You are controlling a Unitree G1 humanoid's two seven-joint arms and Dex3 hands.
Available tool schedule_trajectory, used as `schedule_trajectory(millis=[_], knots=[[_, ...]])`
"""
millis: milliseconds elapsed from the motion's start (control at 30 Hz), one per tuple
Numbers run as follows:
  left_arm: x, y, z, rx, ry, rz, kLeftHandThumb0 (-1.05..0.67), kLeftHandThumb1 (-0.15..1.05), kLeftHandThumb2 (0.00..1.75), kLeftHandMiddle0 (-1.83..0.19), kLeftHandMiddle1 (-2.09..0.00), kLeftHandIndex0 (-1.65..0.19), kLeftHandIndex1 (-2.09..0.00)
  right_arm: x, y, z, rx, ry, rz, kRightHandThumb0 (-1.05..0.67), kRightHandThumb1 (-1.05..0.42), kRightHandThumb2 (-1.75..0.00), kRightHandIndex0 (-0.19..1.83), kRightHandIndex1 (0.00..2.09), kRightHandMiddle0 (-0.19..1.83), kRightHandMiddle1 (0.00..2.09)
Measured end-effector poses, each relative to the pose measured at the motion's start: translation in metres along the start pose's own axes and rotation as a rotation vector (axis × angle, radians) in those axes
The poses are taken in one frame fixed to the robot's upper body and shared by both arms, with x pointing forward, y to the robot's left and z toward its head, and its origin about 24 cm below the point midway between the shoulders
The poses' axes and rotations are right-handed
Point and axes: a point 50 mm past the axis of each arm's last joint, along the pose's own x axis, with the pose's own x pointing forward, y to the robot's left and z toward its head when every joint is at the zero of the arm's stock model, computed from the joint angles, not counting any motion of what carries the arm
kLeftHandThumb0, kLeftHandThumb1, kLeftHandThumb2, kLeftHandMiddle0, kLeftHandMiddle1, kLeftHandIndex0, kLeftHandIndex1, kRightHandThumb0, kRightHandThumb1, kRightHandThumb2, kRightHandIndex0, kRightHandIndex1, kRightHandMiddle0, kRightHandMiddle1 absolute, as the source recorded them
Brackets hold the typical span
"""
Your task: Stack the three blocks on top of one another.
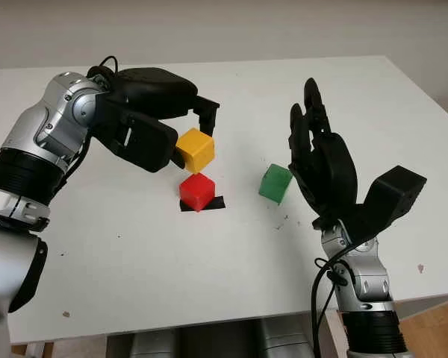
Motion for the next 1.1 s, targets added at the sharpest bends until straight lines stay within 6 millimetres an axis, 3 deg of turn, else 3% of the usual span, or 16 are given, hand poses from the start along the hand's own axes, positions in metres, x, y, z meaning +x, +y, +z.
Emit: schedule_trajectory(millis=[533, 1100], knots=[[0.005, -0.016, -0.004, -0.065, 0.002, -0.038, -0.45, 0.98, 0.06, -0.31, -0.05, -0.4, -1.36, 0.0, 0.001, 0.002, -0.005, -0.009, -0.003, -0.74, -1.05, -0.64, -0.19, 0.0, -0.19, 0.0], [0.006, -0.02, -0.004, -0.05, 0.006, -0.029, -0.44, 0.97, 0.05, -0.33, -0.06, -0.39, -1.39, -0.002, 0.001, 0.003, -0.003, -0.009, -0.003, -0.74, -1.05, -0.64, -0.19, 0.0, -0.19, 0.0]])
